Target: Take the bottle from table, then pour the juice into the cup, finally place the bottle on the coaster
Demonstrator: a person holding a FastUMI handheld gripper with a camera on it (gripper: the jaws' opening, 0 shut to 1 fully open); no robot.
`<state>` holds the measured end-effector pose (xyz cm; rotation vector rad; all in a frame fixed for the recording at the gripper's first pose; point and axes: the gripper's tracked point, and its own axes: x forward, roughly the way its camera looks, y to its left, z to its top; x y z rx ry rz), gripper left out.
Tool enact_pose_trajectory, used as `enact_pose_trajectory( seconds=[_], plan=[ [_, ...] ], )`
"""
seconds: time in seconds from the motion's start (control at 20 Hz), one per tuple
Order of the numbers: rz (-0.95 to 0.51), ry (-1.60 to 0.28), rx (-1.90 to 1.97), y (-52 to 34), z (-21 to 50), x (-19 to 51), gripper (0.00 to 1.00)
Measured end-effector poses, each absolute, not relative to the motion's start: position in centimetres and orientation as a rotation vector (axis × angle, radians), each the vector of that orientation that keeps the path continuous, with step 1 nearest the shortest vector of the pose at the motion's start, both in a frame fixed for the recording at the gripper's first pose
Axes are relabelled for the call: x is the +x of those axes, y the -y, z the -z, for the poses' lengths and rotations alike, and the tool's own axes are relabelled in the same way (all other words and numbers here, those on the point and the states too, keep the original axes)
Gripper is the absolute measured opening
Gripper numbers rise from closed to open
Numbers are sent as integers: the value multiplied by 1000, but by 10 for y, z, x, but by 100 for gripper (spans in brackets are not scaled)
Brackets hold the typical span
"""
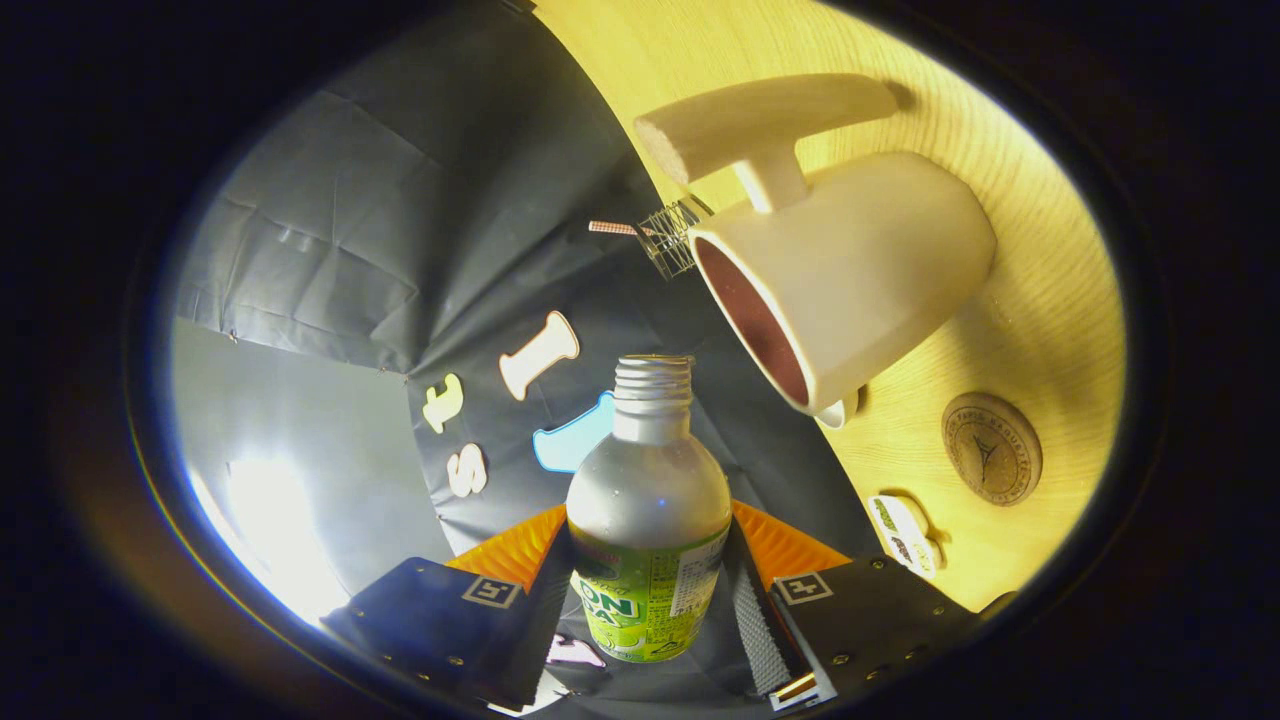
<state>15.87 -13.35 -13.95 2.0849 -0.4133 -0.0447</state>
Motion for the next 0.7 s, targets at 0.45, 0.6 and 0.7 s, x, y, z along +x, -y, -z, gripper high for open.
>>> enact_pose_trajectory(
  seconds=[0.45, 0.6, 0.7],
  plan=[
    [56, 361, 2010, 129, 154, 158, 77],
    [57, 342, 1961, 128, 153, 157, 77],
    [65, 327, 1887, 129, 147, 157, 77]
  ],
)
